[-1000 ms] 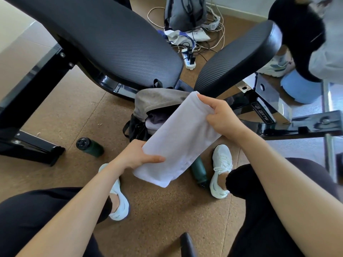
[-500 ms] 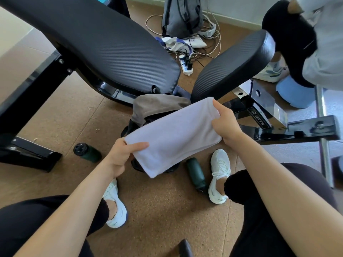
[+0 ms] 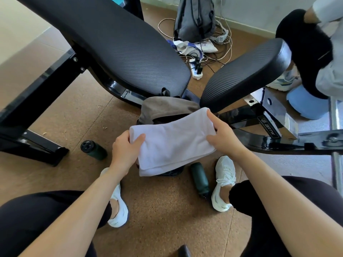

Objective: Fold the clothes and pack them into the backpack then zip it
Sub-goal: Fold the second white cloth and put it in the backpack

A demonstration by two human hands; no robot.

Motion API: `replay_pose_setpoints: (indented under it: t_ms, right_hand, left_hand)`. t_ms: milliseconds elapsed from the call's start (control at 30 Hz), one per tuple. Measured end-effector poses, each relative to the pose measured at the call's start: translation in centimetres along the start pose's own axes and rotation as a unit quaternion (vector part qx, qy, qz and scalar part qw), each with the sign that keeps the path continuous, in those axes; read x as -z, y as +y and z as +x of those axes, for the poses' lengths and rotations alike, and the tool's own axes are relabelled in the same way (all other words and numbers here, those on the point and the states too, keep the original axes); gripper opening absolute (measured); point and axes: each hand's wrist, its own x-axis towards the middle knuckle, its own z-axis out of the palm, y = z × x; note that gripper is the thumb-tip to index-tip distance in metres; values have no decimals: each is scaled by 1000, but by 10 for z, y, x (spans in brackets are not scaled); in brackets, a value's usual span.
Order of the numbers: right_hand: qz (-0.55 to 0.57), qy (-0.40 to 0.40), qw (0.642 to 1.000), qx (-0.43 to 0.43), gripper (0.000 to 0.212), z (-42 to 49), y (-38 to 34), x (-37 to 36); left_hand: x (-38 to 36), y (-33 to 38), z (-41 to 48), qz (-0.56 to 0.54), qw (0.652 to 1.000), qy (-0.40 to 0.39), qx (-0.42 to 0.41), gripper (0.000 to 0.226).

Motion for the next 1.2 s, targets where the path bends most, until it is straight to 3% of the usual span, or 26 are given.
replay_pose_setpoints:
  t_ms: [333,533,633,800,900,1000,1200]
  right_hand:
    - [25,-106,985,134,92,-28,-31,-54]
    - [271,-108,955,51,65,-25,-37,-63]
    - [371,-102,923,7,37,-23,-38,-61]
    - [463,-82,880,-66,33,-19,-31,-64]
    - [491,-72,865,-70,43,-16,-27,-65]
    - [470,-65,879,-47,53,-14,-24,-70]
    - [436,-9,899,-40,76,-11,-18,-79]
  left_hand:
    - [-16,23,-16,-122,981,-151,-18,19]
    - [-16,43,-23,-260,933,-246,39,30]
    - [-14,46,-24,-227,938,-264,-3,31]
    - [-16,42,-25,-99,957,-237,-133,26]
    - [-18,36,-26,-57,953,-235,-183,37]
    - [-18,35,-26,-46,955,-214,-202,48]
    - [-19,32,-27,-18,953,-204,-223,47]
